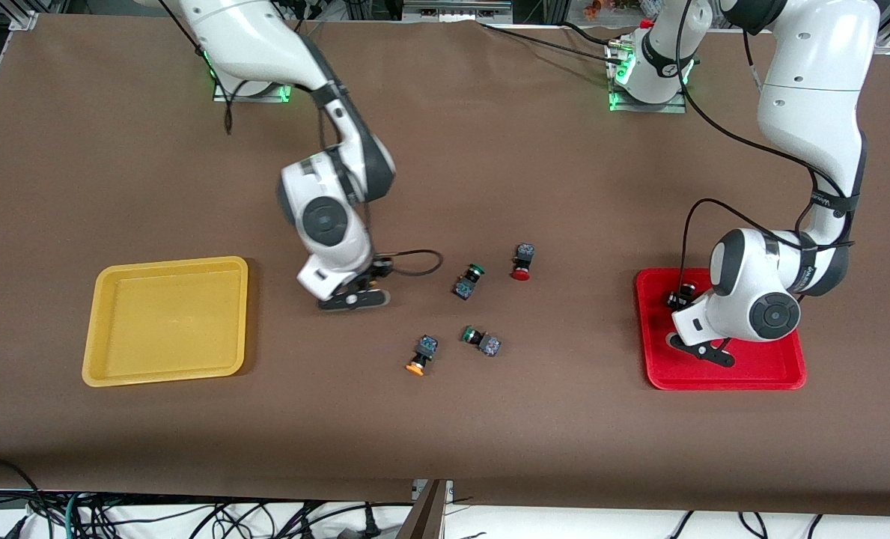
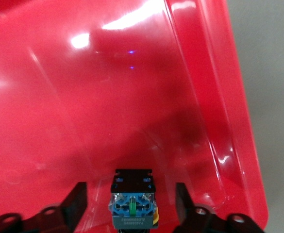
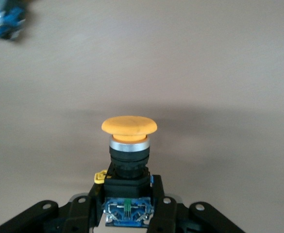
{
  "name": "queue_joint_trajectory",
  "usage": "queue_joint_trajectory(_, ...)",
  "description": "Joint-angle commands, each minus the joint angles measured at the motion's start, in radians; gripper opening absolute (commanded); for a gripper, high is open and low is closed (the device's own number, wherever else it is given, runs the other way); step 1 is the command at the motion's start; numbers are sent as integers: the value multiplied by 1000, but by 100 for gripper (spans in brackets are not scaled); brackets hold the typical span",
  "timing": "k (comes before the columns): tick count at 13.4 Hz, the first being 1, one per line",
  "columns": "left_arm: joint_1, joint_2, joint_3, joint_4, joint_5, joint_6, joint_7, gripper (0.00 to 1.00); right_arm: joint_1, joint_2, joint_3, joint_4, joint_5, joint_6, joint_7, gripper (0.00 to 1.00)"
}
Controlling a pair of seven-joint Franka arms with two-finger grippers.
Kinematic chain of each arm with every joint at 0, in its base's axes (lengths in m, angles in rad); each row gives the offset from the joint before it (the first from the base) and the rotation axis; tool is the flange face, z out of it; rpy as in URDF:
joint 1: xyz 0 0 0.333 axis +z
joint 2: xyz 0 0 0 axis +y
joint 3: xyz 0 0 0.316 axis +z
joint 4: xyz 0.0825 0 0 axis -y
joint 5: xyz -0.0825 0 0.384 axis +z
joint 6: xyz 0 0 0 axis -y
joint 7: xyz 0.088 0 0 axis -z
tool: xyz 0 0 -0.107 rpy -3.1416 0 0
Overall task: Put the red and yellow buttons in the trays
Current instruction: 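Release the red button in the tray while the right gripper carries the yellow button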
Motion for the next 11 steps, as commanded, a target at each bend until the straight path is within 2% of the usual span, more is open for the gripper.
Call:
queue_joint_trajectory(1,2,-92,-3,-2,-17,-70,20,100,-32,-24,-119,-20,20,-59,-283,0)
queue_joint_trajectory(2,-9,-129,-9,18,-18,-135,16,100,-45,-21,-165,-25,21,-58,-384,0)
queue_joint_trajectory(4,-6,-155,-87,70,-47,-251,-3,100,-155,-10,-178,-28,21,-46,-556,0)
queue_joint_trajectory(7,-32,-144,-134,73,-188,-241,-44,100,-266,42,-175,-30,81,-12,-716,2)
queue_joint_trajectory(8,-66,-140,-141,64,-200,-205,-73,100,-286,60,-175,-30,101,11,-747,17)
queue_joint_trajectory(9,-115,-131,-139,60,-201,-165,-127,100,-305,71,-173,-30,129,23,-766,54)
queue_joint_trajectory(10,-162,-117,-139,59,-202,-137,-202,100,-311,74,-173,-28,174,19,-766,75)
queue_joint_trajectory(11,-216,-105,-138,56,-195,-106,-315,100,-305,71,-173,-24,211,10,-758,78)
